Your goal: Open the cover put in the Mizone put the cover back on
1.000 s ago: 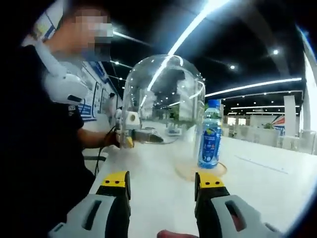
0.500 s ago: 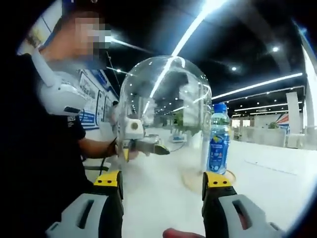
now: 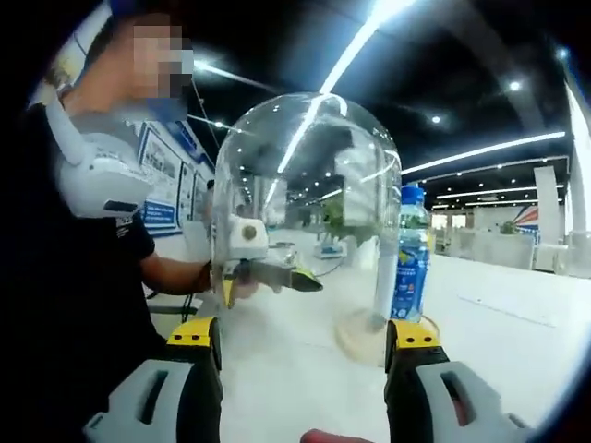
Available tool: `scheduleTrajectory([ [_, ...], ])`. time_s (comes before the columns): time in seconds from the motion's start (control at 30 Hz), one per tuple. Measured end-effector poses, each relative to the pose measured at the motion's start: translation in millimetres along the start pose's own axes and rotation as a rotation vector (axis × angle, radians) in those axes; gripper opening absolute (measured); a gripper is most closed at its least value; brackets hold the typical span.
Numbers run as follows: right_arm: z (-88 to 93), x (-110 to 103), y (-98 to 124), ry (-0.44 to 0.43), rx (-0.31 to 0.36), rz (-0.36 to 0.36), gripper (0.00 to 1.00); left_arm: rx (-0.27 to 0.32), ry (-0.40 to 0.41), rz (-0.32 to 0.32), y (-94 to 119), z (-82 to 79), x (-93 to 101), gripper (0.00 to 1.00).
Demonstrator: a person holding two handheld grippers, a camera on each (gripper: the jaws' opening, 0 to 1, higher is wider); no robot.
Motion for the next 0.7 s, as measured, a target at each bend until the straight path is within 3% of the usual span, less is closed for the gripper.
scheduleTrajectory([
  [0.5, -5.3, 11, -11, -0.012, -0.087, -0.066, 0.73, 0.008, 0.009, 0.046, -10, -3.3, -4.7, 0.71],
  [0.7, -6.5, 16, -20, -0.005, -0.109, -0.113, 0.77, 0.038, 0.048, 0.064, -12, -9.2, -5.8, 0.73],
])
Point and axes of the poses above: the point that each gripper's makers call its tool centre point, and the gripper's own axes: y roughly backward along the fingers, x roughly to its right, z roughly out of its underside, the point moved 9 cm from there along y, roughly backward along the fingers, and after that the axes turned 6 degrees about -x, right-handed, at the moved point
